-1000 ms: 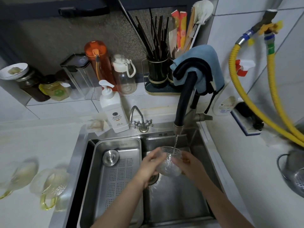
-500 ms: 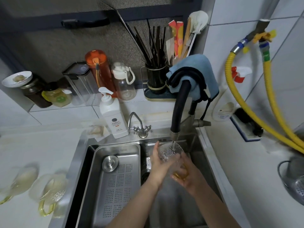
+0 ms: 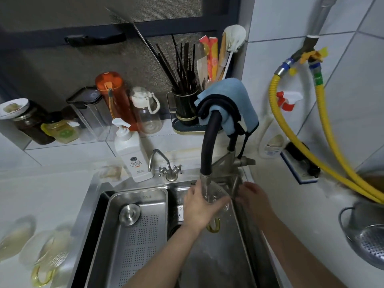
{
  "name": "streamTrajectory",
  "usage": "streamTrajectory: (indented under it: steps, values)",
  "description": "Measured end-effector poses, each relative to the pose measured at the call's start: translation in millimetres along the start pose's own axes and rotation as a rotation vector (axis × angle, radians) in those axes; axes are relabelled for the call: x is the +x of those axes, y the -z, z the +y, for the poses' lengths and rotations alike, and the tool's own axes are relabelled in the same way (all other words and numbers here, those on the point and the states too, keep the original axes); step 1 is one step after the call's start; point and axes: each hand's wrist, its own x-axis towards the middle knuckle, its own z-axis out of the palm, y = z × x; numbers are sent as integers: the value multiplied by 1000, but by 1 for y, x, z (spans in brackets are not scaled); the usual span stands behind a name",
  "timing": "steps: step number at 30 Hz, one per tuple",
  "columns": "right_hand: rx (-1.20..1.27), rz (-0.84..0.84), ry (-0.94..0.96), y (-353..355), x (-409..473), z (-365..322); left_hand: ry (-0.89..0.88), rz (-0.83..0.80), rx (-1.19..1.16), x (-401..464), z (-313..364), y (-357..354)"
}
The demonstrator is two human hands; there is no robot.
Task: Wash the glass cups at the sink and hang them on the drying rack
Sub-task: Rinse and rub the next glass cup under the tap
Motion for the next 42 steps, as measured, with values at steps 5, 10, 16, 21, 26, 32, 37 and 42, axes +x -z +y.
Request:
streamTrajectory:
  steps: [5, 10, 16, 21, 26, 32, 37, 42]
  values:
    - [32, 48, 54, 9, 40, -23, 50, -2, -13, 2, 7, 3]
    - [-91, 44, 56, 11, 79, -28, 40, -2, 97, 0, 10, 9]
    - [-175, 54, 102, 8, 85, -24, 84, -6, 178, -4, 6, 15]
    - [-147, 3, 112, 4, 68, -33, 121, -17, 170, -8, 7, 17]
    - [-75, -188, 57, -15, 5, -14, 183, -35, 102, -18, 0, 21]
    - [37, -357, 43, -42, -87, 35, 244, -21, 23, -37, -19, 32]
    - [76, -309, 14, -60, -116, 48, 263, -58, -155, -52, -35, 41]
    - [15, -236, 105, -69, -135, 41, 261, -24, -476, -69, -45, 58]
